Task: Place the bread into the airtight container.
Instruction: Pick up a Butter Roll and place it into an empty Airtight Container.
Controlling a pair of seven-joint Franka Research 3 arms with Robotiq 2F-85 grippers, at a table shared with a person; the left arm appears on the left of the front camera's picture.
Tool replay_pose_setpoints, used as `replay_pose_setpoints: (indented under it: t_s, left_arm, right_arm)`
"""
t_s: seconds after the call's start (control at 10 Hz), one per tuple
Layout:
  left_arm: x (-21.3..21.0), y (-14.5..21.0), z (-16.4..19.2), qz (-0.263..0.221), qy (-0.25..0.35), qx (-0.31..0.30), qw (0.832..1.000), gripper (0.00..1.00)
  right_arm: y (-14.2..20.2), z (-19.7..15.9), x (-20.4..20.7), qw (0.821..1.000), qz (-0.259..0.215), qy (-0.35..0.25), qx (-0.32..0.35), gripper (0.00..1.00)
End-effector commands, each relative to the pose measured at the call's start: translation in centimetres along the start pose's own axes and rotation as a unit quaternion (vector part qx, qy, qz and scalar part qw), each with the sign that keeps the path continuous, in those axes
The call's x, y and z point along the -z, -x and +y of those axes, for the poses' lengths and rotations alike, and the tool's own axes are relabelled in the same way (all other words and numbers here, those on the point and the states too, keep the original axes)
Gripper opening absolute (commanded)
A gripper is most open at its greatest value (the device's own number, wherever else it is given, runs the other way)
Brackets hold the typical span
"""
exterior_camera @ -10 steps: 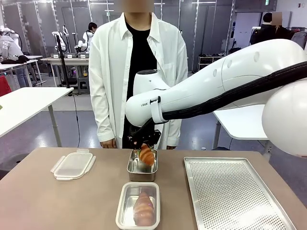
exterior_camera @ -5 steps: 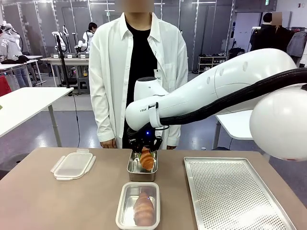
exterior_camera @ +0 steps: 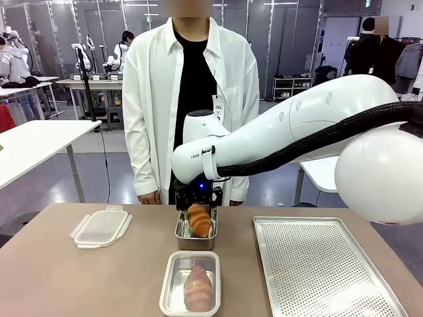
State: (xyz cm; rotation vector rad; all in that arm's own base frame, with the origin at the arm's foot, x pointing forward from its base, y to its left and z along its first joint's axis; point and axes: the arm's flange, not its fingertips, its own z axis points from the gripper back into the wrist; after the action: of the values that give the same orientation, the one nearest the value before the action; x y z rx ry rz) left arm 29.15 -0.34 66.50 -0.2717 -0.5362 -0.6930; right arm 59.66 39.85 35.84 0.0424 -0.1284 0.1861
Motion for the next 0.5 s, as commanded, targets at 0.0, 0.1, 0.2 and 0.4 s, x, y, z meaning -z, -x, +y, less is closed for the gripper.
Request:
replay_pose_setpoints:
  t_s: [0.0,0.1,0.2,0.4]
  left_arm:
    - [-0.1,-0.01,0.1,-0.001,0.004,0.009,1.0,1.0]
    - [-0.1,-0.01,0.1,-0.001,0.004,0.009,1.0,1.0]
    - [-0.1,-0.01,0.1,-0.001,0.004,0.009,1.0,1.0]
    - [-0.1,-0.01,0.1,-0.001,0.004,0.009,1.0,1.0]
  right_arm:
    - [0.03,-0.22,-0.15,1.0,-0.015,0.003,0.009,1.0]
    - [-0.23,-0.65,-0.08,1.0,-0.014,0.0,0.006,1.0]
    - [-0.08,-0.07,-0.04,1.0,-0.002,0.0,0.001,1.0]
    - [-0.08,-0.07,-0.04,1.0,-0.002,0.0,0.001,1.0]
